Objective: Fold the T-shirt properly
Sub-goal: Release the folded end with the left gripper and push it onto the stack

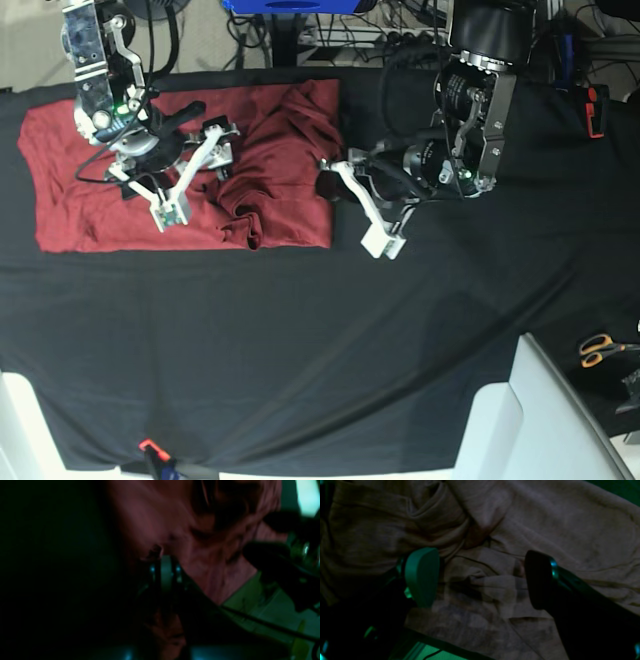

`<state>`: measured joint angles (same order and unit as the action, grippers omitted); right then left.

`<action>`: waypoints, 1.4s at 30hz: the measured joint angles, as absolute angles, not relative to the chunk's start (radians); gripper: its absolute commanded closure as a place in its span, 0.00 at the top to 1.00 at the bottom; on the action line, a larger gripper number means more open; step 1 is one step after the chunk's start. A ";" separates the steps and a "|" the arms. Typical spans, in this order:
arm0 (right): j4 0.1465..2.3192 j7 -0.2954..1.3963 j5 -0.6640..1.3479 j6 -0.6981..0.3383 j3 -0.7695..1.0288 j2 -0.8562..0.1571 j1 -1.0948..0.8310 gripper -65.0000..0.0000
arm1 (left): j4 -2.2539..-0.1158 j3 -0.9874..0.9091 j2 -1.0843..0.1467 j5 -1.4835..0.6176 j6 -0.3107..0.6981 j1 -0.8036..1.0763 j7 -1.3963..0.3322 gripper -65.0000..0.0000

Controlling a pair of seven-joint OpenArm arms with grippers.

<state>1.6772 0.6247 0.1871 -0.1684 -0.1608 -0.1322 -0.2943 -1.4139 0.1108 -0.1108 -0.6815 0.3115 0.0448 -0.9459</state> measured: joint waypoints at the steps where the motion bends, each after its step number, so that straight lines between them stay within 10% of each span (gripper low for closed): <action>1: 1.677 0.624 0.187 -0.168 -0.161 -0.133 -0.294 0.77 | -1.434 0.113 -0.108 -0.681 0.311 0.046 -0.957 0.00; 42: 1.684 0.628 0.184 -0.168 0.312 -0.027 -0.261 0.77 | -1.160 0.717 0.097 -0.674 0.311 -0.250 -0.958 0.00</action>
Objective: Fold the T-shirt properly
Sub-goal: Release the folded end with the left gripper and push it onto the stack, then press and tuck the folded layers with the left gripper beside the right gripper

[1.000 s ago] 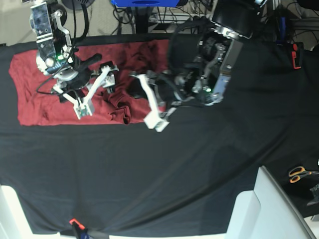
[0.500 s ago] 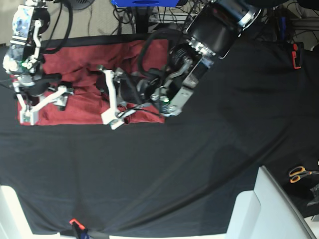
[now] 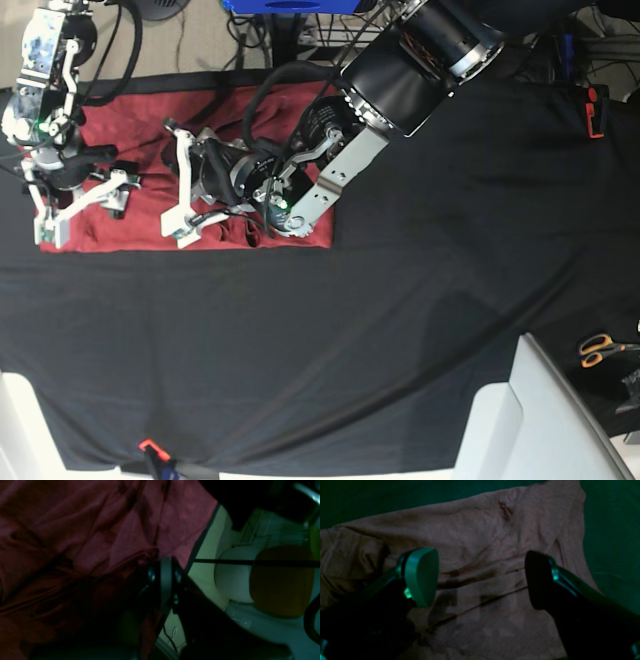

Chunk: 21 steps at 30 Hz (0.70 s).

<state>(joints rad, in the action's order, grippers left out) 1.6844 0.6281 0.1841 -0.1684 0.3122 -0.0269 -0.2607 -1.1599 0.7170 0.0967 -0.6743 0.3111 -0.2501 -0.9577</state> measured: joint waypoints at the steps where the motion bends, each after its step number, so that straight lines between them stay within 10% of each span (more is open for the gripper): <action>1: 1.684 0.628 0.184 -0.168 0.312 -0.027 -0.261 0.77 | -1.160 0.717 0.097 -0.674 0.311 -0.252 -0.957 0.00; 7: 1.684 0.628 0.184 -0.168 0.312 -0.027 -0.261 0.77 | -1.164 0.719 0.097 -0.674 0.311 -0.254 -0.958 0.00; 14: 1.684 0.628 0.184 -0.168 0.312 -0.027 -0.261 0.77 | -1.208 0.848 0.098 -0.677 0.315 -0.284 -0.958 0.36; 21: 1.685 0.617 0.197 -0.164 0.312 -0.027 -0.255 0.77 | -1.311 0.765 0.089 -0.683 0.316 -0.306 -0.984 0.36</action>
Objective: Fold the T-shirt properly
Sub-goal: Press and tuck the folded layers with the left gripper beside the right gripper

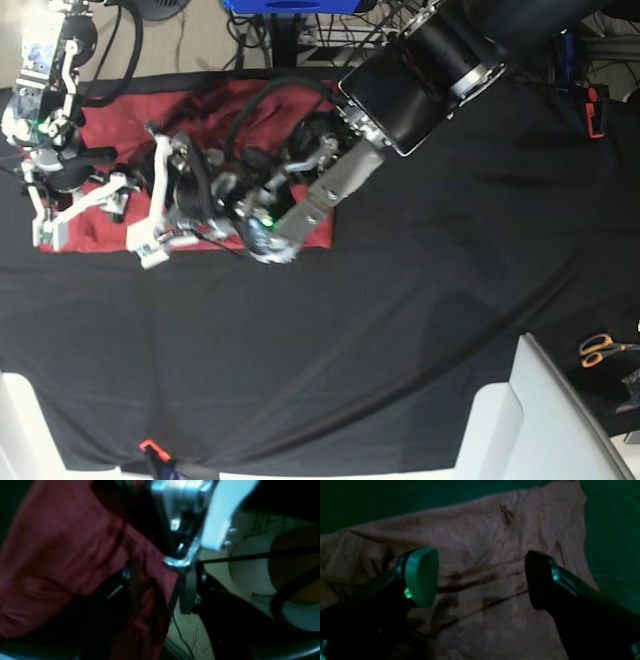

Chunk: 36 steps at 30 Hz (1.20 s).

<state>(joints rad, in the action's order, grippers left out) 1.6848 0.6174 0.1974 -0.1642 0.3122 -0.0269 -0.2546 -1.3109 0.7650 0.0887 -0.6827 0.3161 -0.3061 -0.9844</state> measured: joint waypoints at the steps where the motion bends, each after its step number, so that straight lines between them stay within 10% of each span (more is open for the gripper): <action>1: 1.685 0.615 0.203 -0.164 0.313 -0.027 -0.250 0.77 | -1.338 0.723 0.076 -0.687 0.318 -0.284 -0.984 0.31; 4: 1.685 0.625 0.194 -0.168 0.313 -0.027 -0.255 0.77 | -1.402 0.593 0.023 -0.682 0.258 -0.208 -0.955 0.00; 20: 1.680 0.632 0.184 -0.168 0.308 -0.030 -0.253 0.77 | -1.385 0.491 -0.067 -0.678 -0.025 -0.139 -0.953 0.00; 36: 1.680 0.631 0.184 -0.168 0.310 -0.030 -0.243 0.77 | -1.111 0.500 0.034 -0.682 -0.027 -0.264 -0.880 0.00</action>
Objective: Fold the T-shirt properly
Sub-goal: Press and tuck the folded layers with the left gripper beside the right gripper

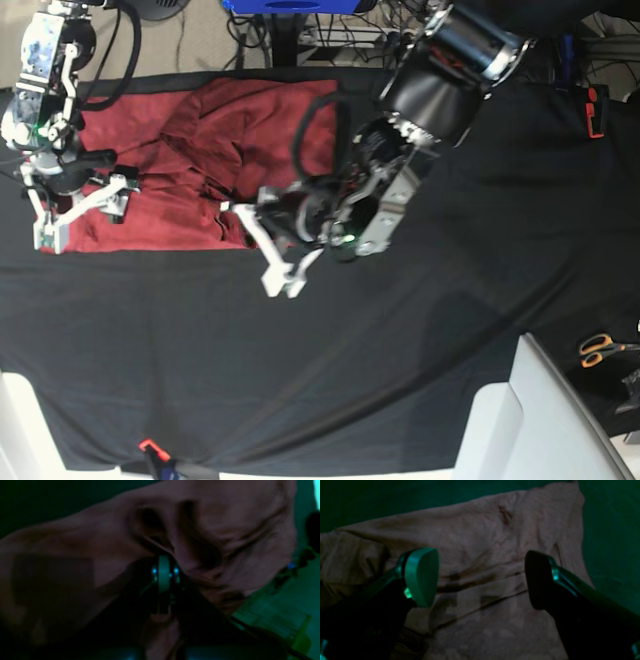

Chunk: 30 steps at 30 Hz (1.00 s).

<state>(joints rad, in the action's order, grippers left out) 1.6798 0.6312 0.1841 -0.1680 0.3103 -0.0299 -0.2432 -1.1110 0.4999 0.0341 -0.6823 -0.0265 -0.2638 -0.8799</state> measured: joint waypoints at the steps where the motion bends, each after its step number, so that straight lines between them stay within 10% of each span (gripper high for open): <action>1: 1.680 0.631 0.186 -0.168 0.311 -0.030 -0.242 0.77 | -1.090 0.504 0.051 -0.682 -0.027 -0.276 -0.879 0.00; 20: 1.680 0.631 0.187 -0.168 0.311 -0.030 -0.242 0.77 | -0.868 0.684 0.141 -0.686 -0.023 -0.438 -0.635 0.00; 30: 1.680 0.630 0.187 -0.168 0.311 -0.031 -0.242 0.77 | -0.864 0.680 0.143 -0.802 0.142 -0.444 -0.609 0.00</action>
